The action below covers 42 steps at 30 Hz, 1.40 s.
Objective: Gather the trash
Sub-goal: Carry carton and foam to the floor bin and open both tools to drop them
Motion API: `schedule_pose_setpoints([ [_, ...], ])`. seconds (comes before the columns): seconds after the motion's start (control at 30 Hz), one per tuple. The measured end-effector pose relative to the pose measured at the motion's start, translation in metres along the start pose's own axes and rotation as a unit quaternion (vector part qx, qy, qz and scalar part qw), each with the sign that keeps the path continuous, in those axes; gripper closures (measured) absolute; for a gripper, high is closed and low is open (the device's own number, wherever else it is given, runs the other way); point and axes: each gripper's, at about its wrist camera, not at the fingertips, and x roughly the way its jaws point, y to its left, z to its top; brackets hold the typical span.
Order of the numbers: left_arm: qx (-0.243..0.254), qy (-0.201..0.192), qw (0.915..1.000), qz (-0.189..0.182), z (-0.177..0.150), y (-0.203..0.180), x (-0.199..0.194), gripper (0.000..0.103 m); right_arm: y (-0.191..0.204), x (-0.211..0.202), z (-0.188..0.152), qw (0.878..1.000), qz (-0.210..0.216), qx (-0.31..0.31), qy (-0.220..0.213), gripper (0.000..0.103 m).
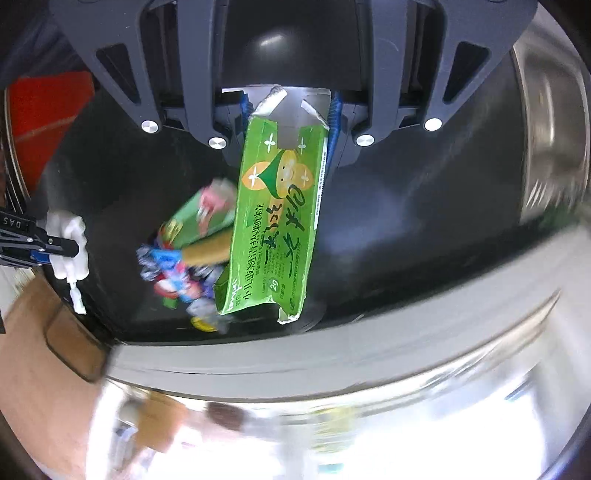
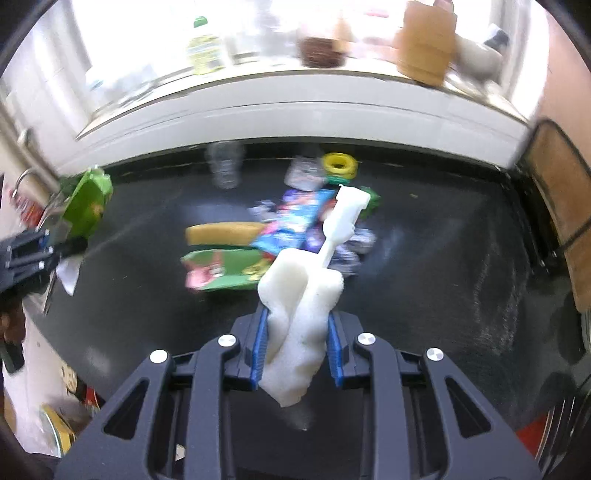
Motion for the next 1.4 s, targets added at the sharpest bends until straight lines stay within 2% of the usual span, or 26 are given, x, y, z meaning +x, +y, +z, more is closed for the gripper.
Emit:
schedule_pose_setpoints([
  [0.1,-0.071,-0.007,0.9967,0.039,-0.051,0.028,-0.028,0.073,0.055,0.003,-0.003,0.998,0.036,-0.05,-0.002,0.075],
  [0.17,-0.113,-0.016,0.9908,0.073,-0.086,0.046,-0.049,0.073,0.094,0.005,-0.007,0.995,0.062,-0.083,0.0,0.075],
  [0.27,-0.187,-0.027,0.9738,0.127,-0.15,0.078,-0.077,0.073,0.178,0.019,-0.025,0.979,0.128,-0.155,0.026,0.074],
  [0.3,-0.216,-0.023,0.9646,0.15,-0.179,0.092,-0.085,0.073,0.201,0.022,-0.031,0.973,0.145,-0.175,0.033,0.074],
  [0.37,-0.255,-0.011,0.9509,0.174,-0.22,0.109,-0.094,0.073,0.266,0.029,-0.053,0.951,0.197,-0.232,0.051,0.074],
  [0.43,-0.308,0.009,0.932,0.191,-0.274,0.128,-0.097,0.073,0.319,0.034,-0.075,0.929,0.239,-0.275,0.073,0.074],
  [0.47,-0.32,0.017,0.9265,0.198,-0.291,0.134,-0.097,0.073,0.348,0.036,-0.089,0.915,0.26,-0.298,0.083,0.074],
  [0.5,-0.341,0.032,0.9155,0.212,-0.322,0.142,-0.096,0.073,0.368,0.038,-0.1,0.905,0.273,-0.313,0.09,0.074],
  [0.57,-0.374,0.046,0.9019,0.211,-0.358,0.149,-0.09,0.073,0.418,0.045,-0.13,0.878,0.305,-0.353,0.113,0.074],
  [0.63,-0.416,0.06,0.884,0.206,-0.4,0.16,-0.077,0.073,0.454,0.057,-0.154,0.861,0.314,-0.38,0.13,0.073],
  [0.8,-0.464,0.072,0.8625,0.188,-0.469,0.18,-0.031,0.073,0.511,0.096,-0.208,0.832,0.302,-0.435,0.167,0.071],
  [0.9,-0.487,0.071,0.8526,0.176,-0.495,0.187,-0.009,0.073,0.531,0.12,-0.228,0.822,0.288,-0.456,0.185,0.071],
  [0.97,-0.494,0.066,0.8502,0.17,-0.503,0.195,0.001,0.073,0.541,0.135,-0.236,0.817,0.278,-0.468,0.192,0.071],
  [1.0,-0.497,0.064,0.8492,0.167,-0.507,0.197,0.006,0.072,0.545,0.138,-0.24,0.815,0.275,-0.472,0.192,0.067],
  [1.03,-0.5,0.062,0.8486,0.161,-0.51,0.199,0.009,0.065,0.547,0.144,-0.244,0.815,0.267,-0.478,0.193,0.063],
  [1.07,-0.502,0.061,0.8479,0.159,-0.511,0.199,0.011,0.06,0.549,0.149,-0.246,0.813,0.263,-0.481,0.194,0.051],
  [1.1,-0.504,0.057,0.8474,0.157,-0.513,0.201,0.013,0.046,0.552,0.154,-0.246,0.812,0.262,-0.485,0.193,0.043],
  [1.13,-0.503,0.055,0.8471,0.161,-0.515,0.204,0.014,0.035,0.556,0.16,-0.245,0.811,0.259,-0.489,0.189,0.04],
  [1.17,-0.503,0.056,0.846,0.168,-0.516,0.205,0.013,0.033,0.555,0.166,-0.243,0.81,0.258,-0.491,0.189,0.034],
  [1.3,-0.513,0.054,0.8396,0.17,-0.52,0.209,0.01,0.031,0.558,0.172,-0.243,0.807,0.266,-0.486,0.203,0.031],
  [1.4,-0.511,0.053,0.8396,0.178,-0.52,0.209,0.001,0.027,0.558,0.168,-0.244,0.805,0.266,-0.491,0.2,0.026],
])
